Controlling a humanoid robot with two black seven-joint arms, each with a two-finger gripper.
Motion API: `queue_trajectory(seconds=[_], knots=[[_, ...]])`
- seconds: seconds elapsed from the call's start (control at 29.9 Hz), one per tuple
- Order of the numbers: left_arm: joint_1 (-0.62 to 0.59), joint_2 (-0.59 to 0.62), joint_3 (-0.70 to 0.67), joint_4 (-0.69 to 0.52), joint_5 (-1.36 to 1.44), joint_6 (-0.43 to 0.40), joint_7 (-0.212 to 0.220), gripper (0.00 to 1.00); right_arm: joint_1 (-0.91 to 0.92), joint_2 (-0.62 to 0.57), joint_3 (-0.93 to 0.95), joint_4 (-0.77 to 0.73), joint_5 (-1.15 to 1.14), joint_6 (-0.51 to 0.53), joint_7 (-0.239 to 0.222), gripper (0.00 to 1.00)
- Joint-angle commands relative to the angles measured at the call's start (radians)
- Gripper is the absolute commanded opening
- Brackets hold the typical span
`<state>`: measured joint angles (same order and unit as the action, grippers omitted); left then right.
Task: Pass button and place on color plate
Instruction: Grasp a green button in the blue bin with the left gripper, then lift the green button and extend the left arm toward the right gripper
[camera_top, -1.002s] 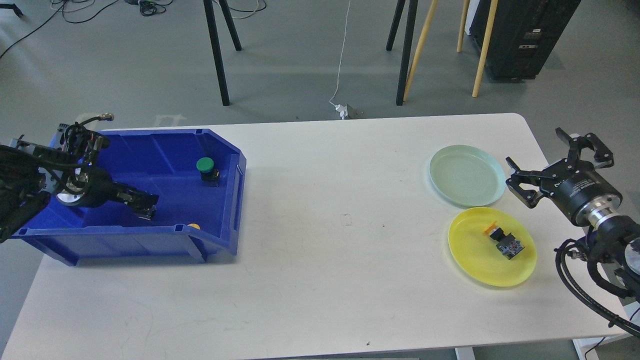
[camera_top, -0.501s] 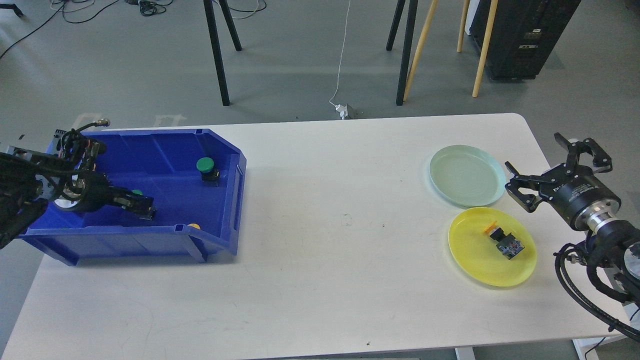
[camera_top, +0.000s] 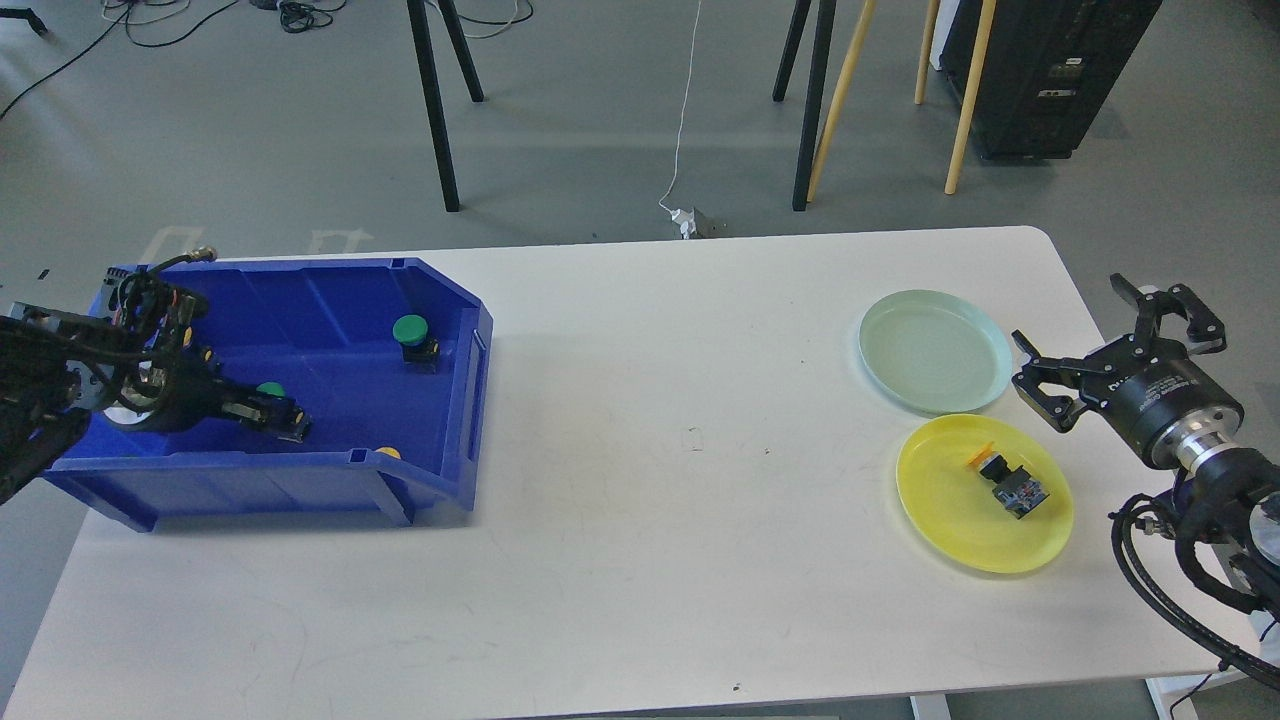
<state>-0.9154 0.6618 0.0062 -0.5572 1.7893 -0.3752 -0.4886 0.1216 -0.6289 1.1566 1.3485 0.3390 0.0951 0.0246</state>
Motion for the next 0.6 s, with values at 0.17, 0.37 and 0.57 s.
queue_trajectory(seconds=[0.17,0.37,0.57], knots=[[-0.089,0.149,-0.023,-0.256,-0.017,-0.027,0.0,0.17,-0.005,-0.005,0.003,0.0,-0.006,0.002,0.003,1.0],[-0.138,0.331,-0.153,-0.651,-0.29,-0.114,0.0,0.17,0.003,-0.017,0.011,0.0,-0.129,0.005,0.017,1.0],[-0.135,0.161,-0.304,-0.785,-0.62,-0.114,0.0,0.17,0.03,-0.018,0.029,0.043,-0.417,0.006,0.026,1.0]])
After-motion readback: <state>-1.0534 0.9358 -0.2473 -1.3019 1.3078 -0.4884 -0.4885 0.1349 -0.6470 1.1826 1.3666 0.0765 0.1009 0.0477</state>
